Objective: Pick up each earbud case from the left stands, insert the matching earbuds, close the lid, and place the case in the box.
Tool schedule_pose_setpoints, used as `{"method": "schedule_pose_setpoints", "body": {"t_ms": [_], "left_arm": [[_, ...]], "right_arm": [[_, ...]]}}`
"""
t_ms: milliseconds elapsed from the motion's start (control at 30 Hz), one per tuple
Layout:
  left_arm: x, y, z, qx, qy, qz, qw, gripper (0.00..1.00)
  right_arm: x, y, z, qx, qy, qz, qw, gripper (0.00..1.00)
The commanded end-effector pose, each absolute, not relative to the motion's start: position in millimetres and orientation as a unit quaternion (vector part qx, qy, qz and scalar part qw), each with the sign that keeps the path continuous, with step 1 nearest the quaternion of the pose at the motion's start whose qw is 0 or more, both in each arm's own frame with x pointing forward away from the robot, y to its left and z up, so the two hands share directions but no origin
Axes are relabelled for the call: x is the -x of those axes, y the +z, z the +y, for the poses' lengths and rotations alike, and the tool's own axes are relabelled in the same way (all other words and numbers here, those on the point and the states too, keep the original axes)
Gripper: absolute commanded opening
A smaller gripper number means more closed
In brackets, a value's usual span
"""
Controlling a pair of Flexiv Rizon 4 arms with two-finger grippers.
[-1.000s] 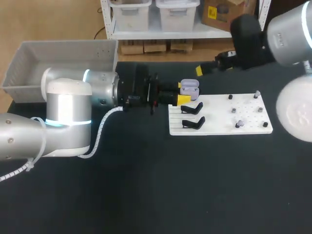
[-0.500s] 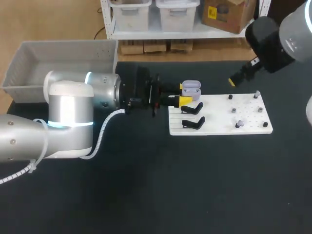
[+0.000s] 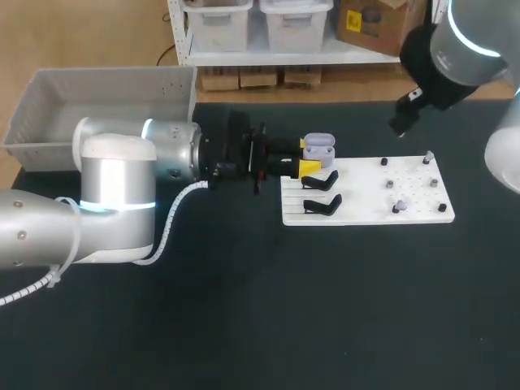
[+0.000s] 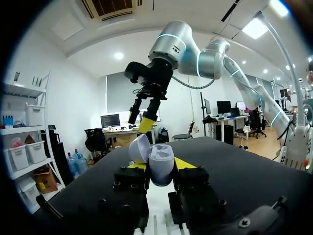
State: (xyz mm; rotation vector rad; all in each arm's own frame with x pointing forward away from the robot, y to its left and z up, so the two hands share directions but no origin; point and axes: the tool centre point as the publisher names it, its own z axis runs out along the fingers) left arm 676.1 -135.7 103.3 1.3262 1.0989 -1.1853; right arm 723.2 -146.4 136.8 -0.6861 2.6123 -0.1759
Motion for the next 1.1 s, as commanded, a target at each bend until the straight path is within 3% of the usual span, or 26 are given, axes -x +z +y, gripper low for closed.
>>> {"method": "schedule_pose_setpoints", "body": {"t_ms": [33,433,1100], "left_arm": [[-676,103,-135,-0.548,-0.490,0.454,0.503,0.00],[-676,103,-135,-0.548,-0.490,0.454,0.503,0.00],[-676,103,-135,-0.548,-0.490,0.454,0.503,0.00]], "right_arm": [[-721,135,-146,0.240,-0.089,0.939,0.228,1.00],[-721,135,-146,0.240,-0.089,0.939,0.228,1.00],[-729,71,-163,0.231,-0.088,0.961,0.124,1.00]]}}
